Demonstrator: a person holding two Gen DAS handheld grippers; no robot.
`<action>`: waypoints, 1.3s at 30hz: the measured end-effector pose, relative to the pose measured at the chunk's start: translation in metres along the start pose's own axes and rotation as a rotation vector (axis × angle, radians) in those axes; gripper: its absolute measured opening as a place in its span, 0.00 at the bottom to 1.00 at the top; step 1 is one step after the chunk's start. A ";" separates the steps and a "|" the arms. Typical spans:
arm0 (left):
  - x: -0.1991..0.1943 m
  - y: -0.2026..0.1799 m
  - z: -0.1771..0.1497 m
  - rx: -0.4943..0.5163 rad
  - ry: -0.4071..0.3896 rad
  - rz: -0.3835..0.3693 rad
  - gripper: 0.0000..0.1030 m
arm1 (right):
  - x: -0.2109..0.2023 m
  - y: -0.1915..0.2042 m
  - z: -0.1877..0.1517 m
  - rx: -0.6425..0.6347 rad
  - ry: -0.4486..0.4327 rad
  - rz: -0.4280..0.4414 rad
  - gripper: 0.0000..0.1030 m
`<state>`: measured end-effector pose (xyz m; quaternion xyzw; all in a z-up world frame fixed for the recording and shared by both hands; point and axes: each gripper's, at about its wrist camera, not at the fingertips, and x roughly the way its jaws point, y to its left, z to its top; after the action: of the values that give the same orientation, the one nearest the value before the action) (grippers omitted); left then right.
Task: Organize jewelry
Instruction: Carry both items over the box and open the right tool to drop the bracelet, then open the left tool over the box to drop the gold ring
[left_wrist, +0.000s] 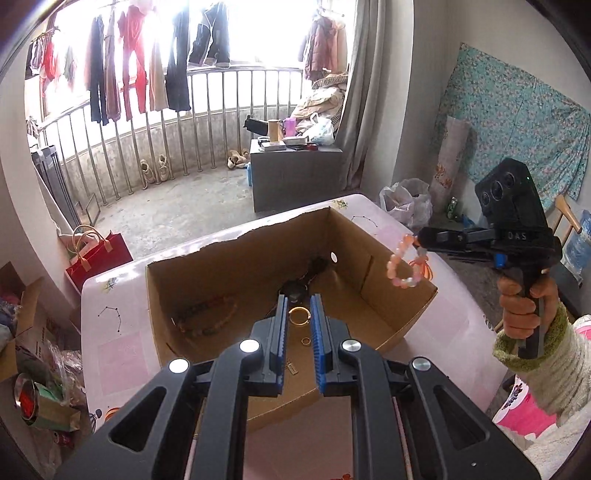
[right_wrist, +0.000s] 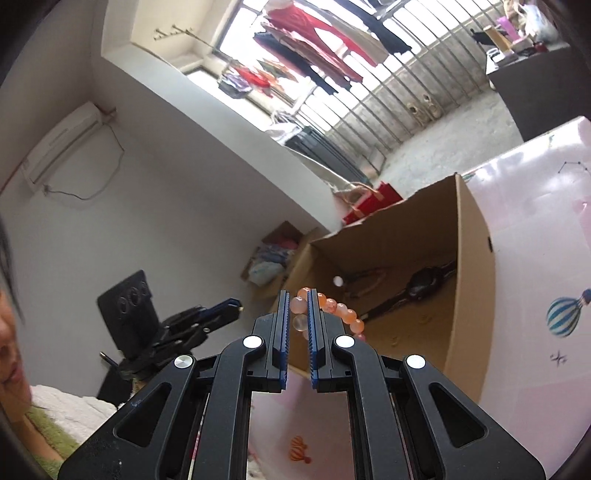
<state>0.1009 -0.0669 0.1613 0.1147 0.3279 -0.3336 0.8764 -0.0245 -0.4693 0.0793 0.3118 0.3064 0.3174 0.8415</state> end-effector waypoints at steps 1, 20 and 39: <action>0.004 0.001 -0.001 -0.006 0.007 -0.004 0.11 | 0.006 -0.004 0.005 -0.007 0.030 -0.037 0.07; 0.008 0.044 -0.023 -0.111 0.023 -0.003 0.11 | 0.058 0.018 0.012 -0.281 0.274 -0.544 0.10; 0.068 0.017 0.027 -0.049 0.218 -0.143 0.11 | -0.024 0.039 0.004 -0.101 -0.032 -0.376 0.13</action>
<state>0.1633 -0.1003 0.1369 0.1053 0.4367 -0.3729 0.8119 -0.0493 -0.4646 0.1178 0.2113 0.3296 0.1648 0.9053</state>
